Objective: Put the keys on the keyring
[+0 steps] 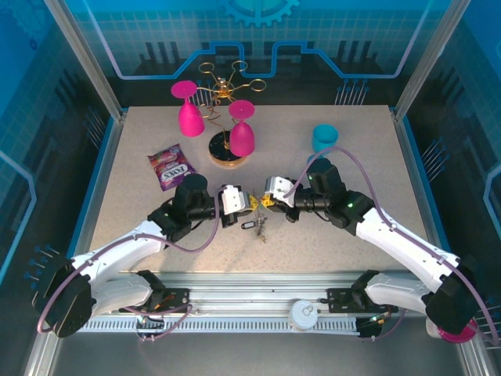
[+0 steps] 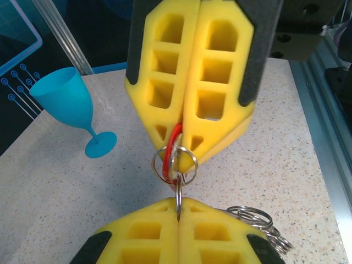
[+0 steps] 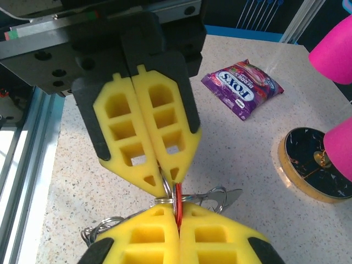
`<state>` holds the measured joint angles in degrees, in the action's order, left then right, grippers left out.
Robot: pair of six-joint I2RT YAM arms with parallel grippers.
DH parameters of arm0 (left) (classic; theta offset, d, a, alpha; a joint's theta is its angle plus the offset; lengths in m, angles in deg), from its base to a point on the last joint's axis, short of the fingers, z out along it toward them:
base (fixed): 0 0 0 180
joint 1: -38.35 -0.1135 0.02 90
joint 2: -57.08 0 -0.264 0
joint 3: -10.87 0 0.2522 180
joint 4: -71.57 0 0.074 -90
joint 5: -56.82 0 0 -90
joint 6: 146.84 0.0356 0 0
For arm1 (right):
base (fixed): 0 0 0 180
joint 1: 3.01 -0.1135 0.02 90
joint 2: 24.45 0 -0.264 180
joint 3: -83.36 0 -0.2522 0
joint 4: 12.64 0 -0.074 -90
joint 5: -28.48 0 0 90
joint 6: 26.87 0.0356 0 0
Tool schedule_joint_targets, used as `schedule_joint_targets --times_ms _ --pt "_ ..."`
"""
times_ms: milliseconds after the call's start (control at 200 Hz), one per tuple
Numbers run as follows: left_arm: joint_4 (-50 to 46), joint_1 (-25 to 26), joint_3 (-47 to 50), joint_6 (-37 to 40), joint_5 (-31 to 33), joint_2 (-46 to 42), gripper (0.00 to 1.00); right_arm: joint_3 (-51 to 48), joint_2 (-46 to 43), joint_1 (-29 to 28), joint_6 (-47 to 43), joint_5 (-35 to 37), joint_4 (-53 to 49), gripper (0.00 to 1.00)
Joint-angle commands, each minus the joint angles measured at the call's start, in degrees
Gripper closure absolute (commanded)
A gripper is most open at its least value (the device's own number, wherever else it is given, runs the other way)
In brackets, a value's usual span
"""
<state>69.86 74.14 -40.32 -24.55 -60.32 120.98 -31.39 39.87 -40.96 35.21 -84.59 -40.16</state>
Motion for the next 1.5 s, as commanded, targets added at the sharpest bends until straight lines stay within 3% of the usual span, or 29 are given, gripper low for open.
schedule_joint_targets --times_ms 0,95,235,365,450,580,781,881,1031,1141,1311,1496 --pt "-2.75 -0.08 -2.38 1.96 2.19 0.93 1.00 3.08 -0.28 -0.89 -1.34 3.26 -2.68 1.00" --pt "-3.00 -0.04 -2.21 2.01 2.44 1.17 0.99 4.01 -0.51 -1.28 -2.10 5.94 -4.48 1.00" --pt "-1.08 -0.09 -1.07 0.62 3.08 0.11 0.51 4.99 -0.66 -2.03 -3.34 9.86 -6.61 1.00" --pt "5.22 -0.52 3.99 -5.64 8.12 -5.17 0.27 6.09 -0.43 -2.30 -3.71 11.98 -8.27 1.00" --pt "10.71 -0.49 8.32 -11.02 13.95 -10.43 0.01 6.68 0.29 -2.97 -3.61 12.08 -7.90 1.00" --pt "13.72 -0.87 12.03 -18.58 28.36 -17.49 0.01 8.86 3.24 -5.58 -3.55 11.74 -4.88 1.00" --pt "8.28 -1.95 12.36 -25.42 53.03 -27.11 0.01 13.43 11.56 -12.24 0.54 11.39 6.12 1.00" --pt "6.95 -2.74 12.20 -27.76 60.70 -31.99 0.01 17.08 17.75 -15.65 5.20 11.57 13.49 1.00" --pt "2.96 -3.39 10.44 -29.15 65.81 -36.27 0.01 18.61 25.66 -17.42 14.71 12.26 24.88 1.00" --pt "-2.10 -3.71 8.65 -29.69 67.92 -35.88 0.01 16.13 29.00 -16.42 15.68 12.96 27.54 1.00" --pt "-4.07 -4.54 9.28 -32.39 68.14 -34.03 0.01 11.22 30.50 -13.61 6.43 10.59 21.77 1.00" --pt "-3.16 -5.11 9.74 -33.00 67.25 -30.49 0.01 7.20 28.02 -12.02 -6.44 15.44 9.56 1.00"
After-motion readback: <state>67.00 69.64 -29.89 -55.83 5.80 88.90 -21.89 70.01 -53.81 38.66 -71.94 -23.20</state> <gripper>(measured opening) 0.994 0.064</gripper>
